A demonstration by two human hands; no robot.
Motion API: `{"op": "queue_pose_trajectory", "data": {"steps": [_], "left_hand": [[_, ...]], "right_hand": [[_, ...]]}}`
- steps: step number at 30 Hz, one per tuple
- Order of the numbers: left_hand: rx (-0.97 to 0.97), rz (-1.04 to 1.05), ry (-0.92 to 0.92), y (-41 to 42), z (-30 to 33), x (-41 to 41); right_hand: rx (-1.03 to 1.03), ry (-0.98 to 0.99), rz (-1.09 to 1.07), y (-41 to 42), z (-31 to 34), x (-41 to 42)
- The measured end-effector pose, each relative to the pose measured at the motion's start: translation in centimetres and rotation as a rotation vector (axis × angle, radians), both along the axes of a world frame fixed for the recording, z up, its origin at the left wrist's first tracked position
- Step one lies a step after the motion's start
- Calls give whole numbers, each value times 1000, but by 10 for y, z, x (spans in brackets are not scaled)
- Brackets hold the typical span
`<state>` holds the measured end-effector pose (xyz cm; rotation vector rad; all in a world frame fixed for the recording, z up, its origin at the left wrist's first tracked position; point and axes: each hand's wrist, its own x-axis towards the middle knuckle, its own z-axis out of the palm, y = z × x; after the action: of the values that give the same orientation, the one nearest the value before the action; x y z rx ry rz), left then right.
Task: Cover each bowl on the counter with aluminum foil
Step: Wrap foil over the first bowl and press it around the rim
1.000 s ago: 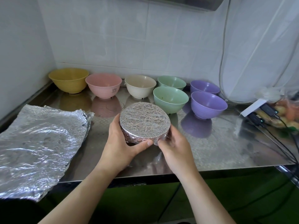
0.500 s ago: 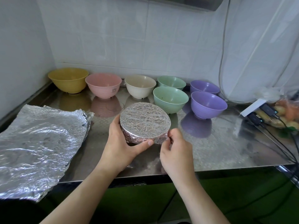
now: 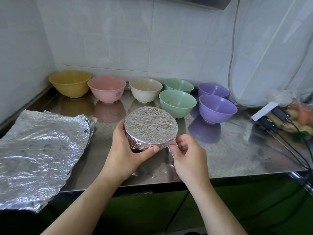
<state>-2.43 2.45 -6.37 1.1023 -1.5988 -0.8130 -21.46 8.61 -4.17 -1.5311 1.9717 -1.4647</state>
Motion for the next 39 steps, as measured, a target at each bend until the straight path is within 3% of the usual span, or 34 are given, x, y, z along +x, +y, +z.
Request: {"op": "queue_pose_trajectory", "data": {"steps": [8, 13, 26, 39], "left_hand": [[-14, 16, -27, 2, 0, 0], [-18, 16, -27, 1, 0, 0], [-24, 6, -26, -3, -4, 1], [-16, 14, -37, 1, -1, 0]], "right_hand": [[-53, 297, -80, -2, 0, 2], [33, 262, -31, 2, 2, -1], [9, 207, 14, -5, 0, -7], [24, 484, -168, -2, -7, 14]]}}
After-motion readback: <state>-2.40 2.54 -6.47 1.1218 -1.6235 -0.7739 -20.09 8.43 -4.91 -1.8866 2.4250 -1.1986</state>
